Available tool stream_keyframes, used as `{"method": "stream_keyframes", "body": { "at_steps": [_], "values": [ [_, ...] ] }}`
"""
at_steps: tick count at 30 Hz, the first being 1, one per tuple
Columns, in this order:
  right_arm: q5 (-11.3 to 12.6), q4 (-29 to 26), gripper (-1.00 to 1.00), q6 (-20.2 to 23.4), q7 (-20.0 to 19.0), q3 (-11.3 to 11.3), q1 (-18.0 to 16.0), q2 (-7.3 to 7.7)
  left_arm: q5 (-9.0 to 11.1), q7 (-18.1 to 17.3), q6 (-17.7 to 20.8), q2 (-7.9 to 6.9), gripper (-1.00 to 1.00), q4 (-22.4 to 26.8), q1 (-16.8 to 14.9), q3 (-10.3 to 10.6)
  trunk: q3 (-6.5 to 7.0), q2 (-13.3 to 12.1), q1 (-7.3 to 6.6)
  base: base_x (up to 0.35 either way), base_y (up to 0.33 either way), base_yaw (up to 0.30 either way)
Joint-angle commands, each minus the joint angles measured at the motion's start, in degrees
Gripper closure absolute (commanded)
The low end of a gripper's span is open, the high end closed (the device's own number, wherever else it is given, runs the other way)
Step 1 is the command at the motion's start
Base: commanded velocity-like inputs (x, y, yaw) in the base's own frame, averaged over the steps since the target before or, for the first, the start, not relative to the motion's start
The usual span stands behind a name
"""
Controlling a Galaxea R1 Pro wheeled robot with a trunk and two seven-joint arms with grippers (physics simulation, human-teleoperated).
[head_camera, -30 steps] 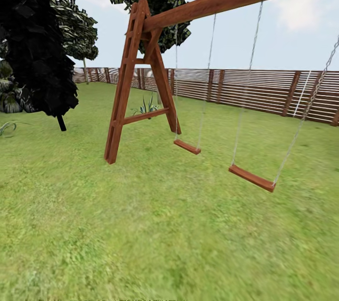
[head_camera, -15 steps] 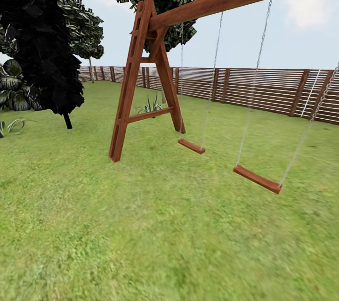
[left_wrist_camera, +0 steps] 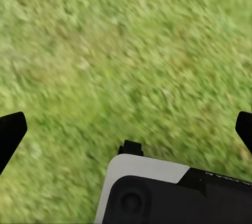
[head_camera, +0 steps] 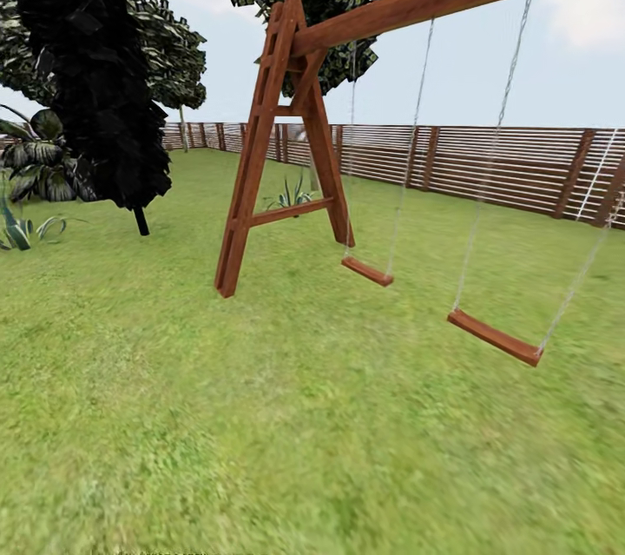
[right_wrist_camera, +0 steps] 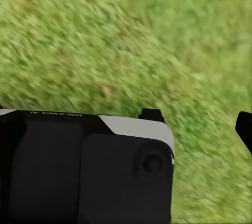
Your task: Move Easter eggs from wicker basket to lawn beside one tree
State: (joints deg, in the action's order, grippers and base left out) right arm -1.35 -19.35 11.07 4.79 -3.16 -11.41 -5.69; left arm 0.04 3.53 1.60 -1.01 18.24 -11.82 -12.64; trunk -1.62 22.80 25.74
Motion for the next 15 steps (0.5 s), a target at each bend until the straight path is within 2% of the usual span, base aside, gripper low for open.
{"method": "stream_keyframes", "body": {
  "at_steps": [1, 15],
  "values": [
    [-0.1, -0.2, -1.0, 0.4, 0.3, -0.3, 0.0, -0.17, 0.0, 0.1, 0.2, 0.03, -1.0, 0.0, 0.0, -0.1, -0.13, 0.1, 0.04, 0.082, 0.01, 0.274],
    [-0.2, -0.1, -1.0, 0.4, 0.3, -0.4, 0.0, -0.87, -0.2, 0.1, 0.2, 0.04, -1.0, 0.0, 0.0, -0.1, -0.16, 0.1, 0.04, 0.026, 0.001, 0.283]
  ]
}}
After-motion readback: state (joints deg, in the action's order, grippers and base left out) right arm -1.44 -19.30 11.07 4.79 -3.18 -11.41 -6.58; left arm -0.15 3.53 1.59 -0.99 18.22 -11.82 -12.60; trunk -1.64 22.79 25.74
